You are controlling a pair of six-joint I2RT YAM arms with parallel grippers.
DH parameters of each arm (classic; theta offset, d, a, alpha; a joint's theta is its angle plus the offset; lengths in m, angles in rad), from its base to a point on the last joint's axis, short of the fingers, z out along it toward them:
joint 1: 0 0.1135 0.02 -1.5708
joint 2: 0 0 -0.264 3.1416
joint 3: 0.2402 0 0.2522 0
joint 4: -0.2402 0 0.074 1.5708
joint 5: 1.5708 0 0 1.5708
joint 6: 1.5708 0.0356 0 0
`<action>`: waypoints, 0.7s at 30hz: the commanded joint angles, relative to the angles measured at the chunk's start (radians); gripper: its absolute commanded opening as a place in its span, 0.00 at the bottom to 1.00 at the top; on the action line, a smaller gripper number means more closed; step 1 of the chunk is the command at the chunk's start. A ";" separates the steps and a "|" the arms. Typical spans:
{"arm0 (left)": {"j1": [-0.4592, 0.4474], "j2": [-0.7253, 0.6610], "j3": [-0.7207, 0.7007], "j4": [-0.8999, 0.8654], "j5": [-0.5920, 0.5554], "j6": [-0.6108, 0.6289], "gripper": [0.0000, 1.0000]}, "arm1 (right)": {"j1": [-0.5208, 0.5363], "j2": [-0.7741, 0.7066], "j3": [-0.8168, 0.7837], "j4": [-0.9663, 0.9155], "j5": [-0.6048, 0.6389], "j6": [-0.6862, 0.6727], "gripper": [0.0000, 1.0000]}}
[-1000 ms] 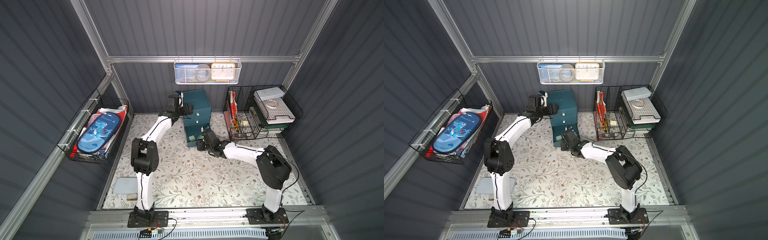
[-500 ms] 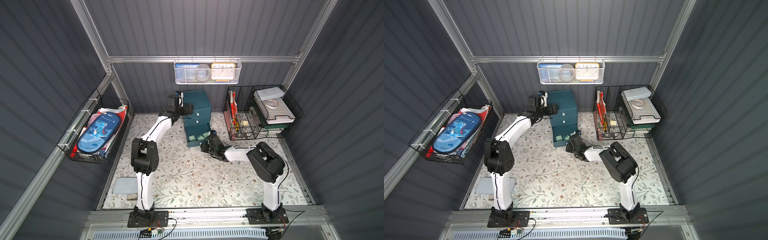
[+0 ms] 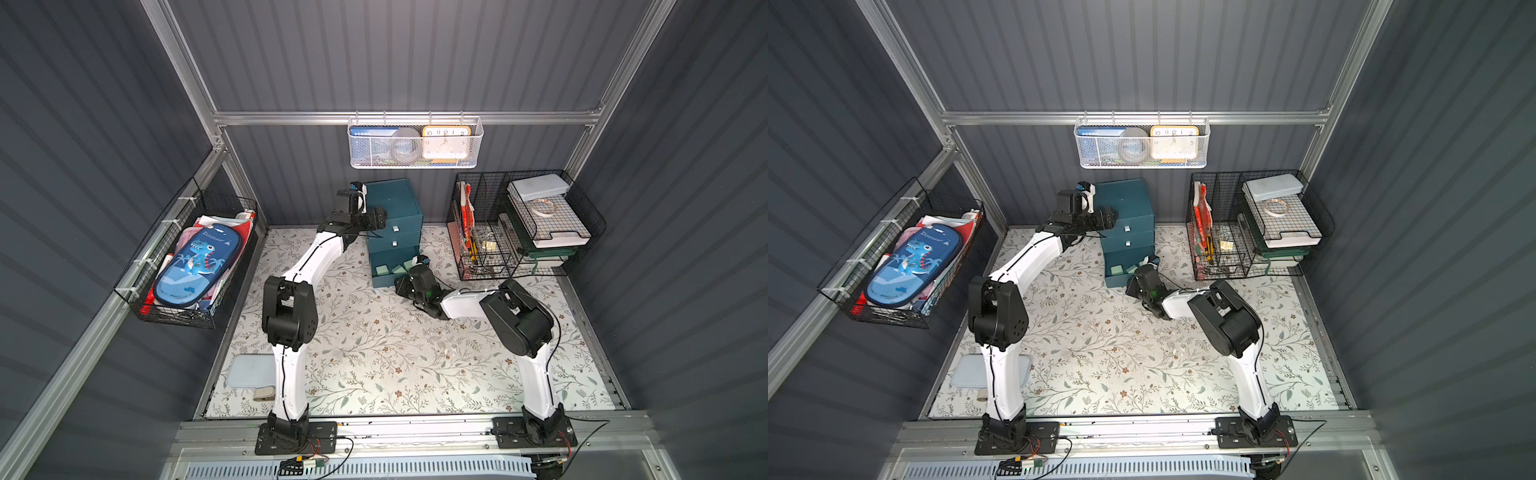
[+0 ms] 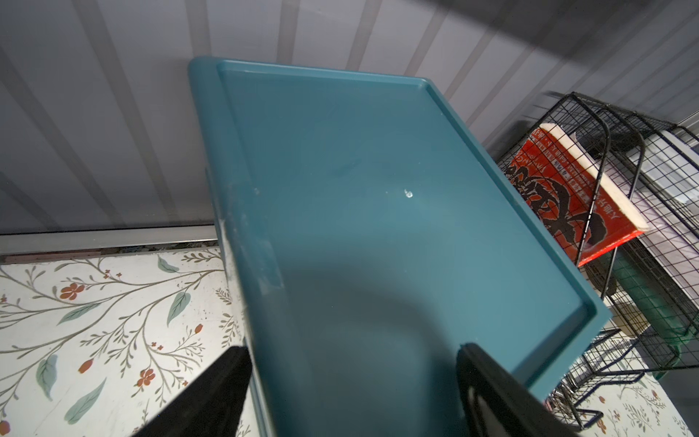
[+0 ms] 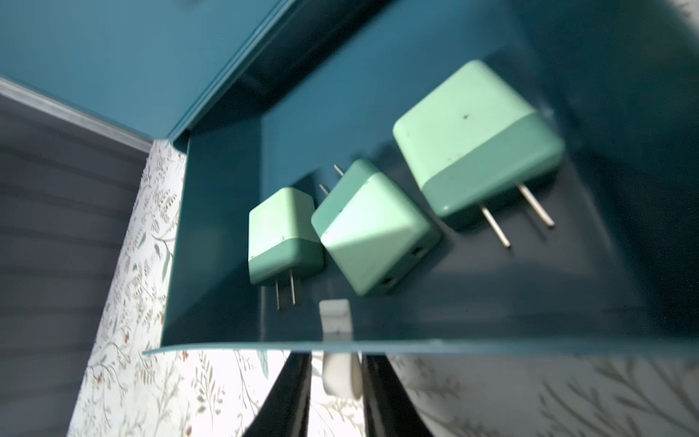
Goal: Place the plugs into the drawer by color
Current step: Close the drawer in the storage box.
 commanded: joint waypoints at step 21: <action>-0.021 0.032 -0.065 -0.133 0.007 0.042 0.89 | -0.031 0.183 0.236 0.131 0.112 0.358 0.33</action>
